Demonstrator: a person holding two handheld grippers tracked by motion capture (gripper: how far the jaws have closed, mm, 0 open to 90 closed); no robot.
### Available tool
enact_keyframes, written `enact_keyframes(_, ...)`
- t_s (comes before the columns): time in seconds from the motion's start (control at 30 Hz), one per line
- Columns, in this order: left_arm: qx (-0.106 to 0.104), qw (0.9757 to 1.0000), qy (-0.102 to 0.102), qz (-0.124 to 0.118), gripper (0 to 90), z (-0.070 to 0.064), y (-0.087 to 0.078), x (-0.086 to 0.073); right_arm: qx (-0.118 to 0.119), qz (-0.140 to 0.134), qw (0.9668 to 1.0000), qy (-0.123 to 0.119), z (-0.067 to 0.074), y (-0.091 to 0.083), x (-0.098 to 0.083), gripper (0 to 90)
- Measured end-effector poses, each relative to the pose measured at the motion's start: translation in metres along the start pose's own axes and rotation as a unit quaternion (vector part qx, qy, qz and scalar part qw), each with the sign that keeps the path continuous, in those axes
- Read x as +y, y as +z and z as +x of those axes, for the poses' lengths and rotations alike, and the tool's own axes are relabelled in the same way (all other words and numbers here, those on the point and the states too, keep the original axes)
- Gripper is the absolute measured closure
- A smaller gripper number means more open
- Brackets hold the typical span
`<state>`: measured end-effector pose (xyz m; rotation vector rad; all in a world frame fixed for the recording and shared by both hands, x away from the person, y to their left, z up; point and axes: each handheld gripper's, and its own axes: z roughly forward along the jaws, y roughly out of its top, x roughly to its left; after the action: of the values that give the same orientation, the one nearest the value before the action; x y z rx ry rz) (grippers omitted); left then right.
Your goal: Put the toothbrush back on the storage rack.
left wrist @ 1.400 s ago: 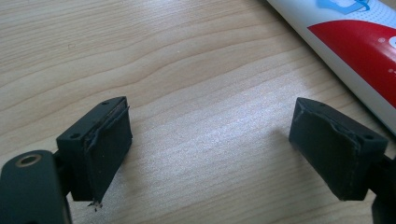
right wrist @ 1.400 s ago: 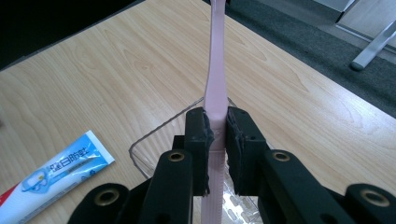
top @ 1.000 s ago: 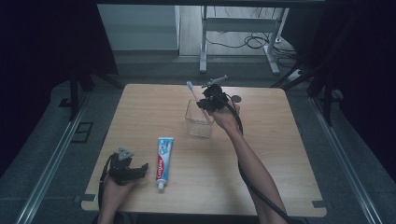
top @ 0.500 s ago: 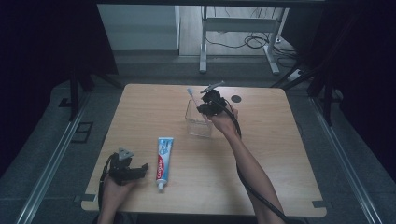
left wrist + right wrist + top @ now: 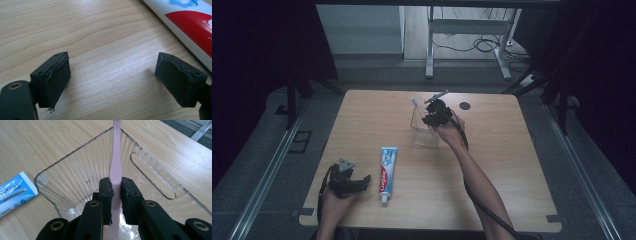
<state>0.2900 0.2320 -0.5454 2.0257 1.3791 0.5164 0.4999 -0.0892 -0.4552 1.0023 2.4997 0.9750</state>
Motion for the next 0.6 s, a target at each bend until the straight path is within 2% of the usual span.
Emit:
enact_keyframes(0.4,0.000,1.0000,-0.001,0.000,13.0,-0.0001,0.0000,0.0000,0.005,0.011,0.9999,0.000,-0.0020,0.0011,-0.0018,77.1)
enact_keyframes(0.6,0.000,1.0000,-0.001,0.000,13.0,-0.0001,0.0000,0.0000,0.011,0.010,0.9999,0.000,-0.0017,-0.0005,-0.0022,73.6)
